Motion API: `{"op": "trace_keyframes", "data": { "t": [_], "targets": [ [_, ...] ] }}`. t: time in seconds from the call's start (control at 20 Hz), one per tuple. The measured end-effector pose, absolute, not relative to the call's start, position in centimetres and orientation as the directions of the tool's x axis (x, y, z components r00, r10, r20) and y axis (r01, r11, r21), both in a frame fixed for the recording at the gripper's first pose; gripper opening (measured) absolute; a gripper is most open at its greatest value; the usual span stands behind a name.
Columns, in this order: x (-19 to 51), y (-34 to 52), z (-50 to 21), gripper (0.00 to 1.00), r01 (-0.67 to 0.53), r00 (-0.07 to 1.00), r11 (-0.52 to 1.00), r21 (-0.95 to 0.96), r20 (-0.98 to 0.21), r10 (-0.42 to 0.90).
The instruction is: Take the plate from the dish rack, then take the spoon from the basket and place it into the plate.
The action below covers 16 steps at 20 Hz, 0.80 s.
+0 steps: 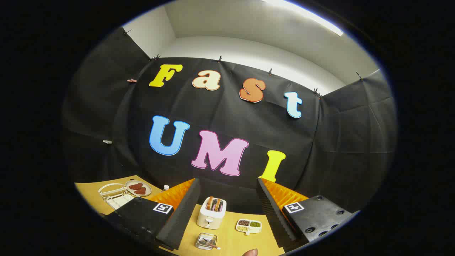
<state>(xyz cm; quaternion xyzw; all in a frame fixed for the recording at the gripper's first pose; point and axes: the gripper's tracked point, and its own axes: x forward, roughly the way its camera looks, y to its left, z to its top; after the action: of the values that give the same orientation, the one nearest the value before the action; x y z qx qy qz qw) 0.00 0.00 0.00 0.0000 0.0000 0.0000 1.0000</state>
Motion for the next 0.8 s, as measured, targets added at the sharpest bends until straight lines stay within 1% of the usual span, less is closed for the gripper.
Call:
{"op": "trace_keyframes", "data": {
  "t": [0.5,0.8],
  "targets": [
    [-0.3,1.6,-0.2,0.97,-0.003,1.000,0.999,0.051,-0.021,0.004],
    [-0.4,1.5,0.8,0.97,0.016,1.000,1.000,0.026,-0.010,-0.016]
  ]
}}
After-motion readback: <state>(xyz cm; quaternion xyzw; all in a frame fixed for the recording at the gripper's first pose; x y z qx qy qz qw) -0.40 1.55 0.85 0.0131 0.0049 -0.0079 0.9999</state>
